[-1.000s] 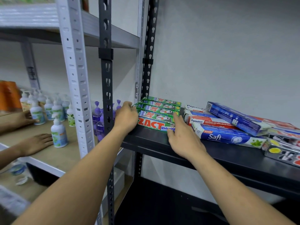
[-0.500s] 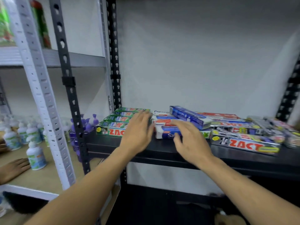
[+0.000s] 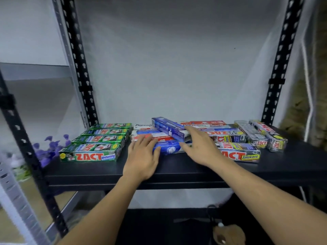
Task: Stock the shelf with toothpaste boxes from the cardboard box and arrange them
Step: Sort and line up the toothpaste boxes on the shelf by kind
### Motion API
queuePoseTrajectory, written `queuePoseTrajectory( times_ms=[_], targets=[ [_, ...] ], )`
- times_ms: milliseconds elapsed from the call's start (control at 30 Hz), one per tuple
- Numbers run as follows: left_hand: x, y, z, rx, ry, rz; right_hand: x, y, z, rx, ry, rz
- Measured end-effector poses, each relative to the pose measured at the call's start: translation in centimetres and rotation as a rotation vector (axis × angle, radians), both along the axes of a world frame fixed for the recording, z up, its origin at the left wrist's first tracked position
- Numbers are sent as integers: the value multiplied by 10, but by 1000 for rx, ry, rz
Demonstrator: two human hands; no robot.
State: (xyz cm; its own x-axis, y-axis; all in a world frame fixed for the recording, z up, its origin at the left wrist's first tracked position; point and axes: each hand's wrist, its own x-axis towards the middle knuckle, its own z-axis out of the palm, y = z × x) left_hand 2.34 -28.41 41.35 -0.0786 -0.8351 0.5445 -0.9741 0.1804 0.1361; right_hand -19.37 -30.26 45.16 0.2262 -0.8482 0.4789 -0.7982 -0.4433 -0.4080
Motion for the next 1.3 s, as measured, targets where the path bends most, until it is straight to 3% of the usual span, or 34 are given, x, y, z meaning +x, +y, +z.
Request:
queuePoseTrajectory(
  times_ms=[300, 567, 867, 1167, 1300],
  targets=[
    [1, 4, 3, -7, -29, 20, 18, -27, -1, -72, -35, -15],
    [1, 4, 4, 59, -6, 13, -24, -18, 5, -181, 12, -60],
    [-1, 9, 6, 64, -15, 53, -132, -15, 0, -113, 8, -443],
    [-2, 10, 7, 42, 17, 57, -174, -5, 3, -6, 11, -646],
    [-1, 10, 7, 4, 63, 51, -166, 3, 10, -12, 178, -741]
  ],
)
